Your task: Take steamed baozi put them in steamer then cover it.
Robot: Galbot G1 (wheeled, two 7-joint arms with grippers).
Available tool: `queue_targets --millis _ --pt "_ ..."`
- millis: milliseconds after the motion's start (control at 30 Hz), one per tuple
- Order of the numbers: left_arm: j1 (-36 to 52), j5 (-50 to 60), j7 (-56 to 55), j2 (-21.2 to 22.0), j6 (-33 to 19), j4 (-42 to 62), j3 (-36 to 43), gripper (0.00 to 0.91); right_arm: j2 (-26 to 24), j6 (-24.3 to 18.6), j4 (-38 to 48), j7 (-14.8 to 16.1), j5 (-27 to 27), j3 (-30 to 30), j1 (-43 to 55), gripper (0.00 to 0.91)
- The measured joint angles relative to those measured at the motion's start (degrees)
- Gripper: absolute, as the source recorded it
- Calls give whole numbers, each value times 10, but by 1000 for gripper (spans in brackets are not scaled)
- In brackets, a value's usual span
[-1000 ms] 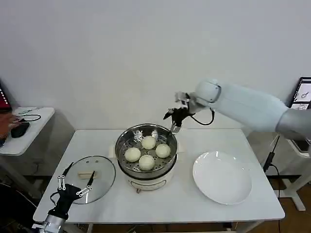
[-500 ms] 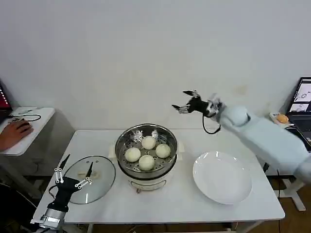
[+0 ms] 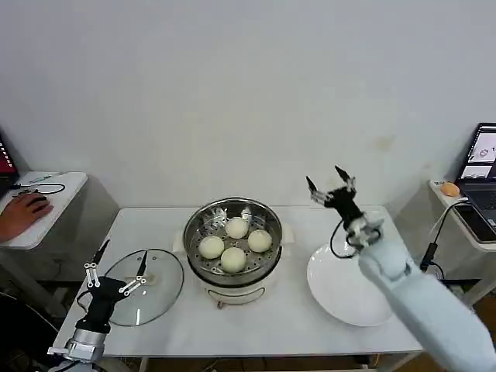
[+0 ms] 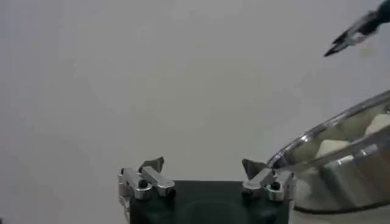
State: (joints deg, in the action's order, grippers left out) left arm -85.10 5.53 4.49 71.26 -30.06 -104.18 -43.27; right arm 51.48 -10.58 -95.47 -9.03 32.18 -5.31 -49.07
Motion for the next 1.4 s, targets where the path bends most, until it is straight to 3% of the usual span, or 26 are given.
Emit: queue_targets --millis 200,500,833,1400 --pt "-9 -10 -3 0 -8 -7 0 907 57 -11 -59 -15 -53 -91 -143 907" --pt "-22 -14 -4 -4 -18 -13 -2 907 120 -24 -98 -23 -115 -160 -281 907" --pt "-38 -14 -7 6 -33 -22 -2 907 154 -35 -125 -19 -159 -186 -356 907" --pt "-63 14 -22 5 -68 -11 -11 907 177 -47 -141 -19 -179 -194 -403 907"
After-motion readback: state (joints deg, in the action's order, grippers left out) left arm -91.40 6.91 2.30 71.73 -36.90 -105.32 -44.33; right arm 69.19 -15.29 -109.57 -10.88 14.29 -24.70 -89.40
